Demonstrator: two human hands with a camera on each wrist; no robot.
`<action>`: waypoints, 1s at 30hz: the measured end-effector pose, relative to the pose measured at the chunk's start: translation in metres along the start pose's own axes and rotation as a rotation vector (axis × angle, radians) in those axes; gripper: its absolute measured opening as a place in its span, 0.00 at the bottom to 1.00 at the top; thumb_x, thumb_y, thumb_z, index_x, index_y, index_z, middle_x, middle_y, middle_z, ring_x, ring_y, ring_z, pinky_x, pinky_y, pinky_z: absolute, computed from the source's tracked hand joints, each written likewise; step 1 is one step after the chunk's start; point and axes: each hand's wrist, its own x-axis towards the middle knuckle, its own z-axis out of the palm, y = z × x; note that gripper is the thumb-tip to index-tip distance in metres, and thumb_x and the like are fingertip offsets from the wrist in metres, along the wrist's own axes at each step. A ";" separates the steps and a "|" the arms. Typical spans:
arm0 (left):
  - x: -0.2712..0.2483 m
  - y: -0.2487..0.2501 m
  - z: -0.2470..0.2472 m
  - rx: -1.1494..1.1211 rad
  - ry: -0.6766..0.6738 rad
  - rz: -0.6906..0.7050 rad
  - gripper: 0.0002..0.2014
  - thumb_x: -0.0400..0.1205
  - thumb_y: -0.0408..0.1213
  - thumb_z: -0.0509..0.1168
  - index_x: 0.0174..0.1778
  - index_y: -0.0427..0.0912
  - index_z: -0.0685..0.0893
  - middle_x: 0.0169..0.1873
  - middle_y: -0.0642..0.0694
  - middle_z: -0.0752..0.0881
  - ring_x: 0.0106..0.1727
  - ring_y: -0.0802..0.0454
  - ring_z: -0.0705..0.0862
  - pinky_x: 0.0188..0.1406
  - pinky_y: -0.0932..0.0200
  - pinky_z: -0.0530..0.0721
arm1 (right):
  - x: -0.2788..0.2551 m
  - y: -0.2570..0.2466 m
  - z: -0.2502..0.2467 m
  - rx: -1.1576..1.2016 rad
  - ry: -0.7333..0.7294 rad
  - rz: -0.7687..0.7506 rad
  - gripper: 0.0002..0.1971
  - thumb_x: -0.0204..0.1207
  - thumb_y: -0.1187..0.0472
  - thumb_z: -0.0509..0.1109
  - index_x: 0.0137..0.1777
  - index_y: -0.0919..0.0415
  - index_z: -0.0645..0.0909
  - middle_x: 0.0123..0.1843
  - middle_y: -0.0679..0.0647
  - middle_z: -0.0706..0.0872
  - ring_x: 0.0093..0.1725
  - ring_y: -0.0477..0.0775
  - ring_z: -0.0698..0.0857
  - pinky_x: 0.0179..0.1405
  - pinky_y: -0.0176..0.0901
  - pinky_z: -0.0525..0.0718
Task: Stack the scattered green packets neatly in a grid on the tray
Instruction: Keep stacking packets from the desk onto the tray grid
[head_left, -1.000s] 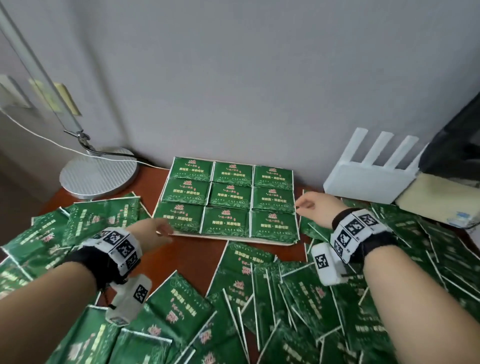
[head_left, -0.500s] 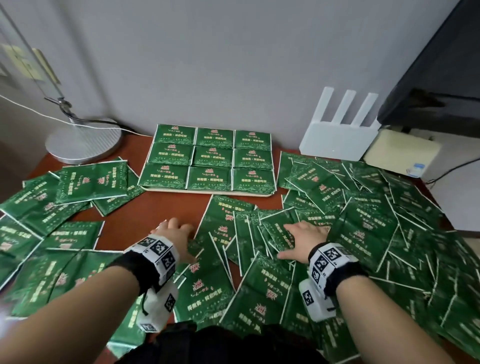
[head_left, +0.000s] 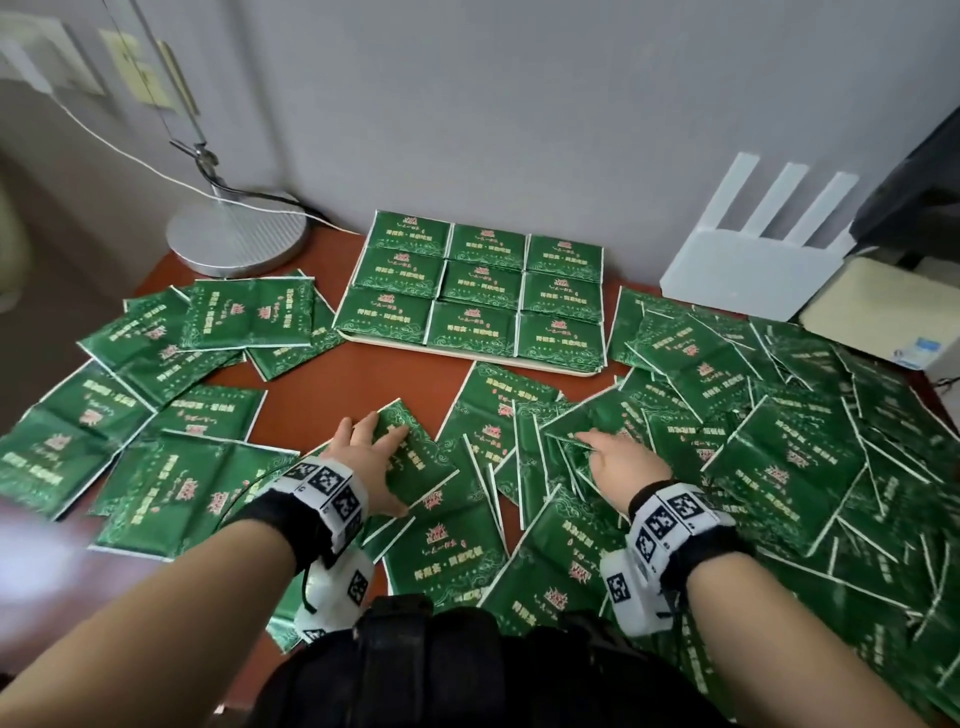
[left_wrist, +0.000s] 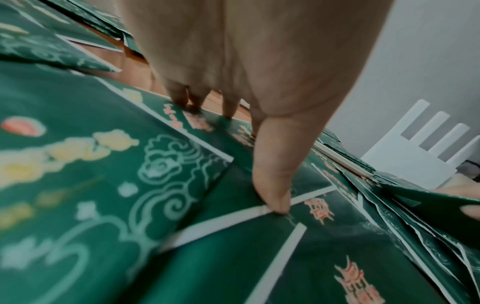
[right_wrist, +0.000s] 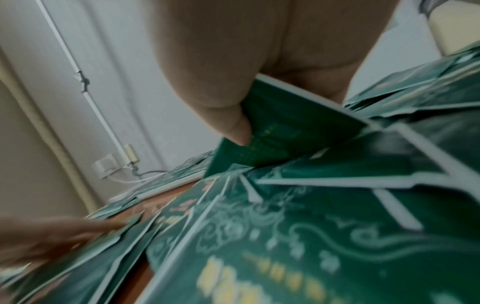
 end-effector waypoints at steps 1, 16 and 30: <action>0.003 0.000 -0.001 0.012 -0.009 0.023 0.51 0.71 0.54 0.72 0.80 0.63 0.40 0.81 0.53 0.37 0.81 0.44 0.37 0.79 0.39 0.56 | -0.001 -0.006 0.002 0.007 -0.010 -0.075 0.24 0.85 0.66 0.46 0.78 0.48 0.63 0.82 0.50 0.57 0.65 0.48 0.77 0.65 0.45 0.75; 0.025 -0.019 -0.033 0.075 0.131 -0.126 0.47 0.70 0.50 0.74 0.80 0.52 0.53 0.74 0.43 0.69 0.74 0.42 0.67 0.69 0.45 0.72 | 0.011 -0.002 0.015 0.137 0.108 0.235 0.40 0.72 0.52 0.73 0.79 0.53 0.55 0.73 0.60 0.71 0.70 0.60 0.74 0.68 0.53 0.75; 0.023 -0.022 -0.068 -0.461 0.160 0.020 0.12 0.79 0.41 0.65 0.56 0.41 0.78 0.44 0.49 0.81 0.42 0.53 0.81 0.41 0.63 0.82 | 0.013 0.022 -0.011 0.626 0.266 0.070 0.39 0.78 0.69 0.65 0.80 0.42 0.51 0.78 0.61 0.66 0.46 0.52 0.86 0.33 0.39 0.84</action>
